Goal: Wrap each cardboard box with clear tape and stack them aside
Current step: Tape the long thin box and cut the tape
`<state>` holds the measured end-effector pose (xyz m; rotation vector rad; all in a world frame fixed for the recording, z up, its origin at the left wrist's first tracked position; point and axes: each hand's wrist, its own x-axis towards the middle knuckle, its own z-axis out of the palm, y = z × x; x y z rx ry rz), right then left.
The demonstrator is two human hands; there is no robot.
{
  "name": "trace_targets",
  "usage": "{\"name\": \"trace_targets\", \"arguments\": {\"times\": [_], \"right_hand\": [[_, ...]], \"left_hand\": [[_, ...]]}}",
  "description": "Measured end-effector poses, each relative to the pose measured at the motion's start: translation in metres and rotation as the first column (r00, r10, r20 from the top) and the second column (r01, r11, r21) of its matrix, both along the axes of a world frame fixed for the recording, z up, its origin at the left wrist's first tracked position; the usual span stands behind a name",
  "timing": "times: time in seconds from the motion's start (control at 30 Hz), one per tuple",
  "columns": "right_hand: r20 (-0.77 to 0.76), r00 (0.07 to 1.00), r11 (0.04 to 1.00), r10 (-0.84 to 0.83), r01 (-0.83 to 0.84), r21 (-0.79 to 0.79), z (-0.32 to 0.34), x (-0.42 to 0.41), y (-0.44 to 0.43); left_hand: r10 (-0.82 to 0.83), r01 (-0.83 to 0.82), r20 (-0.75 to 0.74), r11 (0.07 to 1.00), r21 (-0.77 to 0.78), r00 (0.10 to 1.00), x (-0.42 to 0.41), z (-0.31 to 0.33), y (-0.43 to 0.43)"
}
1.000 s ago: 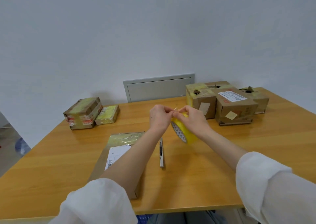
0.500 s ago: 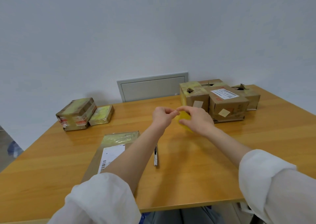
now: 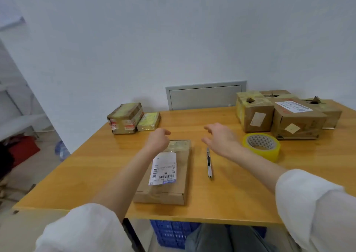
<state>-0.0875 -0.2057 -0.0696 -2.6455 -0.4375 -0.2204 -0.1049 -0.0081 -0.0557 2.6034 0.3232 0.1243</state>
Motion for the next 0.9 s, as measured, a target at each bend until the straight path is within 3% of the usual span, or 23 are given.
{"name": "trace_targets", "arguments": {"times": [0.07, 0.17, 0.4, 0.57, 0.7, 0.9], "right_hand": [[-0.138, 0.987, 0.993, 0.082, -0.069, 0.093, -0.006, -0.005, 0.035], [-0.285, 0.955, 0.992, 0.087, -0.057, 0.111, -0.025, -0.006, 0.071], [-0.464, 0.884, 0.936, 0.054, 0.118, 0.333, -0.056, 0.019, 0.09], [-0.572, 0.816, 0.736, 0.087, 0.335, 0.589, -0.052, 0.032, 0.083], [-0.537, 0.825, 0.542, 0.176, 0.374, 0.753, -0.036, 0.042, 0.08], [-0.474, 0.862, 0.449, 0.176, 0.358, 0.819, -0.014, 0.06, 0.067]], "left_hand": [[0.031, -0.03, -0.055, 0.999, 0.025, 0.998, -0.01, -0.005, 0.013], [0.062, -0.063, -0.118, 0.998, -0.003, 0.991, -0.022, -0.013, 0.024], [0.123, -0.185, -0.185, 0.911, -0.369, 0.975, -0.021, -0.026, 0.026], [0.156, -0.241, -0.204, 0.829, -0.505, 0.966, -0.006, -0.025, 0.026], [0.225, -0.215, -0.064, 0.748, -0.628, 0.972, 0.011, -0.021, 0.022], [0.284, -0.153, 0.068, 0.687, -0.71, 0.956, 0.026, -0.01, 0.005]]}}
